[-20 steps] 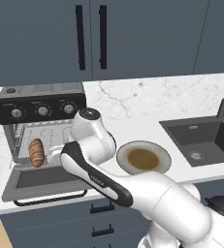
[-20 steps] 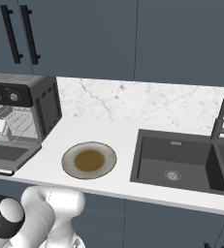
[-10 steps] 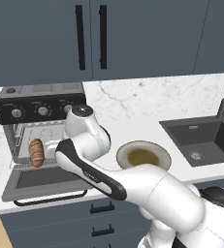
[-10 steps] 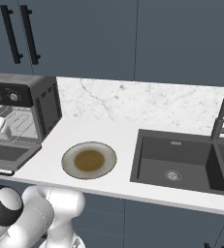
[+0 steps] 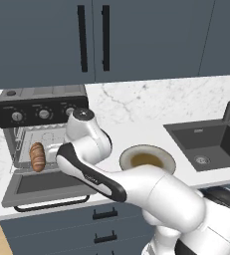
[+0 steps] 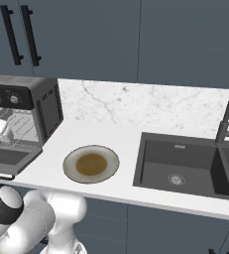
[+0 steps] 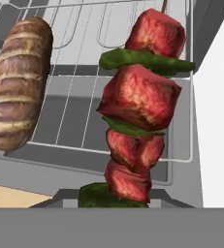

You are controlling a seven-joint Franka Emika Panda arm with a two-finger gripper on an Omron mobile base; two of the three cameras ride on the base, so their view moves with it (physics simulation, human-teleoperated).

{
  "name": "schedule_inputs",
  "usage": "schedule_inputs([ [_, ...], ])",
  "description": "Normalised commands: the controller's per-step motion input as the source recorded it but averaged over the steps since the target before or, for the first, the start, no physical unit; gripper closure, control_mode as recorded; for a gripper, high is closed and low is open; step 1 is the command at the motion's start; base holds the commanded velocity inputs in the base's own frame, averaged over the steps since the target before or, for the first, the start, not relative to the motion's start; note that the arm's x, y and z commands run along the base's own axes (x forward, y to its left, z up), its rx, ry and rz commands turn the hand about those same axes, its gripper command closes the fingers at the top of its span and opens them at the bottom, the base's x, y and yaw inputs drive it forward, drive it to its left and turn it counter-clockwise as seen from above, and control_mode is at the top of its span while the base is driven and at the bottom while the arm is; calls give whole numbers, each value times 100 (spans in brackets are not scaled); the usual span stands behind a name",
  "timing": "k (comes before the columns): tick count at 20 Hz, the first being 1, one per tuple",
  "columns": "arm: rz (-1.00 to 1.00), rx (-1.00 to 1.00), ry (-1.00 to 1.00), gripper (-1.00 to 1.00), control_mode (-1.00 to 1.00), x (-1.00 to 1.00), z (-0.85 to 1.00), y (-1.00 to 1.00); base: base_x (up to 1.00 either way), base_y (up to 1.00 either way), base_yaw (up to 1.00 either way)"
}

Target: Pick up the kebab skewer and baguette bread, and place them inside the toaster oven. Close the toaster oven door and start by setting the timer.

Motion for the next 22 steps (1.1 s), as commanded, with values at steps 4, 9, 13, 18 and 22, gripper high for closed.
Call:
schedule_inputs([
  [4, 0, 0, 0, 100, -100, 3, 0, 0, 0, 0, 0],
  [9, 0, 0, 0, 100, -100, 14, -19, 0, 0, 0, 0],
  [13, 0, 0, 0, 100, -100, 29, -19, 0, 0, 0, 0],
  [18, 0, 0, 0, 100, -100, 16, -3, 0, 0, 0, 0],
  [22, 0, 0, 2, 100, -100, 0, -9, 14, 0, 0, 0],
])
